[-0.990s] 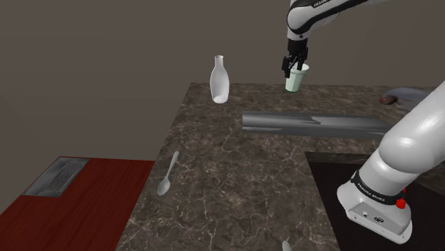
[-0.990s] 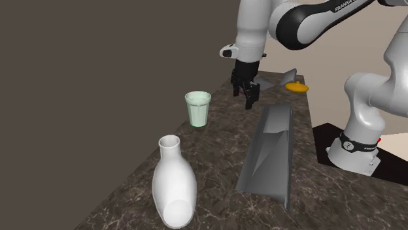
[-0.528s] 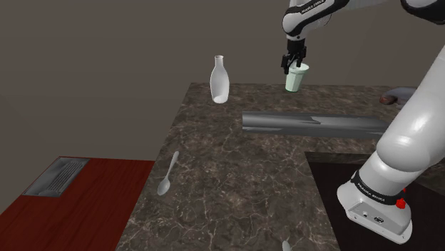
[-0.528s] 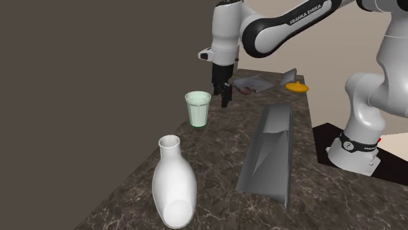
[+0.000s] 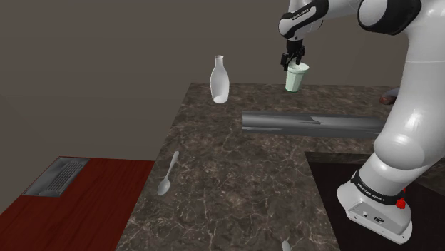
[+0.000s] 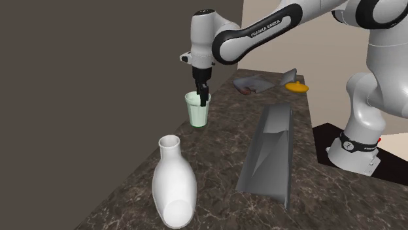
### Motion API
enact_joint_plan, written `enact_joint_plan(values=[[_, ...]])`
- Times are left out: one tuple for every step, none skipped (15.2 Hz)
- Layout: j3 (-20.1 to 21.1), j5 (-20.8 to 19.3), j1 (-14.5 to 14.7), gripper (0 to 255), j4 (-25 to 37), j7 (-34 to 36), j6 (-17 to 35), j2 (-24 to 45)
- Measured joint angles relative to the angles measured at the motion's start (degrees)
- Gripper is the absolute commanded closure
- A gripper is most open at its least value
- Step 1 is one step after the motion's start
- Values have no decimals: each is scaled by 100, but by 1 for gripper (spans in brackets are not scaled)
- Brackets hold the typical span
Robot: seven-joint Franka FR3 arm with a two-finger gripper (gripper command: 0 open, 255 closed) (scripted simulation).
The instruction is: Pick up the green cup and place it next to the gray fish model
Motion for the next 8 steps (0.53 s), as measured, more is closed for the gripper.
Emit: enact_joint_plan(values=[[-6, 12, -22, 0, 37, -13, 30, 56], [-9, 24, -42, 0, 53, -26, 68, 104], [-9, 26, -44, 0, 25, -19, 120, 127], [-8, 33, -52, 0, 15, -20, 169, 165], [-9, 43, -70, 0, -2, -37, 225, 201], [-6, 53, -79, 0, -21, -35, 300, 259], [-2, 62, -87, 0, -48, -34, 373, 306], [-1, 66, -93, 0, -65, -37, 410, 327]])
